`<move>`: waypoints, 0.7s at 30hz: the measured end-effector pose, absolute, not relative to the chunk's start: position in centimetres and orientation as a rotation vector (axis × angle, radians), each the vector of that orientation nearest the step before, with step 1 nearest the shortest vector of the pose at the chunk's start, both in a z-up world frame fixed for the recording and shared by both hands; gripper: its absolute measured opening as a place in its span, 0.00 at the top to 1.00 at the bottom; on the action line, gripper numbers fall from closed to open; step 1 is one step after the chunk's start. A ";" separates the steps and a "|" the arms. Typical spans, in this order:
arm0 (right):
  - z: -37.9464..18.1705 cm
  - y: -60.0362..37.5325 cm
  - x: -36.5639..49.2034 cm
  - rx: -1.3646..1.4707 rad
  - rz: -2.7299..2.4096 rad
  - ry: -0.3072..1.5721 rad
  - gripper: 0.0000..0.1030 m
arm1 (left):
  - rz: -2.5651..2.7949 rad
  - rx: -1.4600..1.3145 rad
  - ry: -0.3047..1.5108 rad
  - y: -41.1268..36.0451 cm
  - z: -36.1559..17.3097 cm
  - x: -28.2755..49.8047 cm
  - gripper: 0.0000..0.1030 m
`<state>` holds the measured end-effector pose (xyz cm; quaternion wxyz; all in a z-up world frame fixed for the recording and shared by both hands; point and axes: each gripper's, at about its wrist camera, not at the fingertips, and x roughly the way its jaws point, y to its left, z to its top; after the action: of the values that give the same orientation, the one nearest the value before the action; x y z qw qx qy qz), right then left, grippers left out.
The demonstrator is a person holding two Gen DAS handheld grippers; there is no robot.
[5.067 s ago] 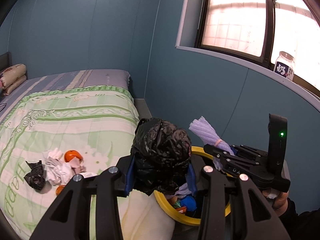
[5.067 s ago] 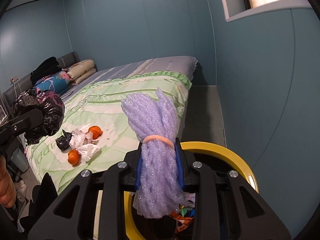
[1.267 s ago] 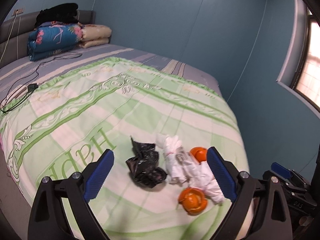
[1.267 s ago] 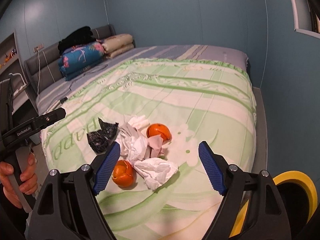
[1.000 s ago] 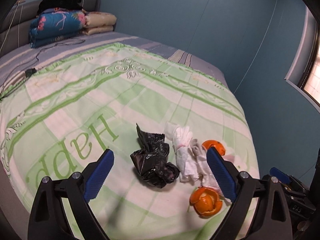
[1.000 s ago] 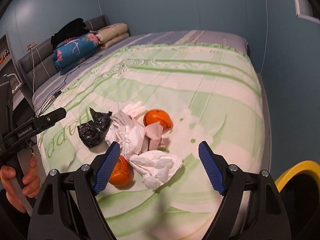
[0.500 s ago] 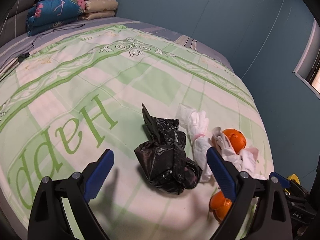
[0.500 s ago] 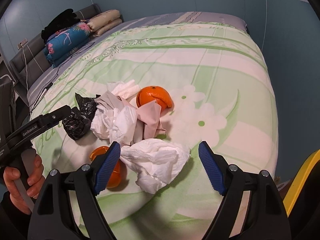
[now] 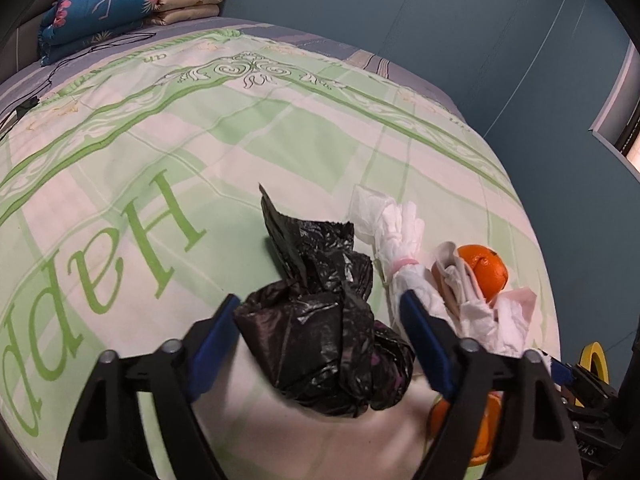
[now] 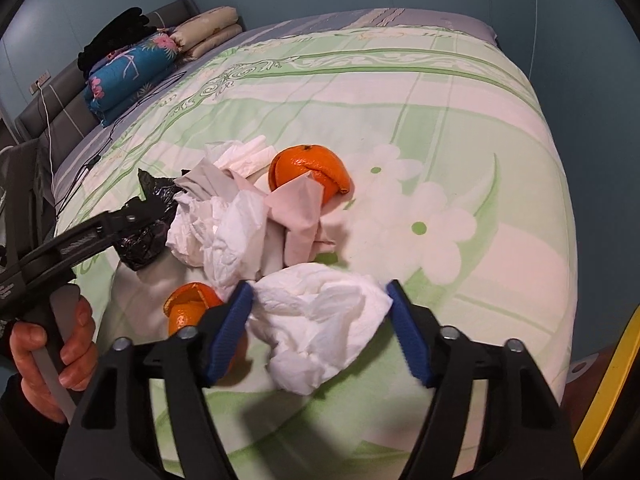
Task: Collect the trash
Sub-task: 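Grasp the black plastic bag with the left gripper while the right grasps a white tissue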
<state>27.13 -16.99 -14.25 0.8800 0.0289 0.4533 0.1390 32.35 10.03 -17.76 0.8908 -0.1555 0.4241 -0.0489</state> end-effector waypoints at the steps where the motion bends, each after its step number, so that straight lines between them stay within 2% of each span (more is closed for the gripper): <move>1: -14.2 -16.9 27.0 0.056 0.292 0.943 0.47 | -0.098 -0.321 0.888 9.9 -17.9 32.5 0.38; 7: -14.3 -16.0 26.5 0.027 0.315 0.947 0.72 | -0.057 -0.296 0.902 9.7 -18.2 32.8 0.65; 9: -14.2 -15.7 26.4 0.015 0.325 0.945 0.79 | -0.050 -0.294 0.895 9.7 -18.0 32.7 0.66; 12: -13.9 -15.2 25.9 -0.029 0.319 0.929 0.82 | -0.033 -0.291 0.885 9.9 -17.7 32.4 0.68; 21: -11.6 -16.2 25.1 0.008 0.323 0.877 0.86 | -0.047 -0.311 0.852 10.7 -16.2 31.0 0.69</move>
<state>25.05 -16.21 -11.59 0.8927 0.0037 0.4229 0.1556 30.98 10.69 -16.16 0.8986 -0.1504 0.4115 -0.0227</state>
